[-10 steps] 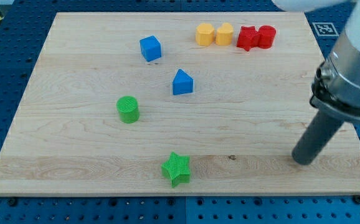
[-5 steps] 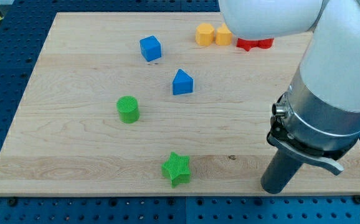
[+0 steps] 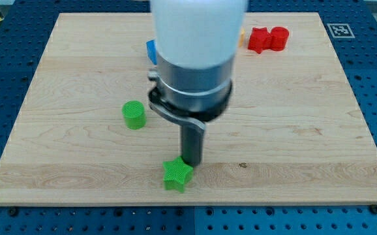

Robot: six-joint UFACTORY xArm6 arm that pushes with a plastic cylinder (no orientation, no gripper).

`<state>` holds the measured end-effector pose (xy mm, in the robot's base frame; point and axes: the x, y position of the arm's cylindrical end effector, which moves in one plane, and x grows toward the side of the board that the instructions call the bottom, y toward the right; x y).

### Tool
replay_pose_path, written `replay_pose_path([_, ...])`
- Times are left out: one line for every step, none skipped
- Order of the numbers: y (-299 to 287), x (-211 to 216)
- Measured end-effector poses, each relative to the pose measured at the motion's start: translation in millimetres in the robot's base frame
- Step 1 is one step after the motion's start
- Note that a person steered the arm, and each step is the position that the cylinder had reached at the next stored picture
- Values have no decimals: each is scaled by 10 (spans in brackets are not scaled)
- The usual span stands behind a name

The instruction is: Move the green star to the bottom right of the green circle

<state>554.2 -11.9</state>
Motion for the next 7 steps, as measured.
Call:
replay_pose_path([-199, -240])
replay_pose_path([-311, -261])
replay_pose_path([-361, -254])
replay_pose_path([-570, -157])
replay_pose_path([-835, -83])
replay_pose_path([-934, 121])
replay_pose_path([-891, 318])
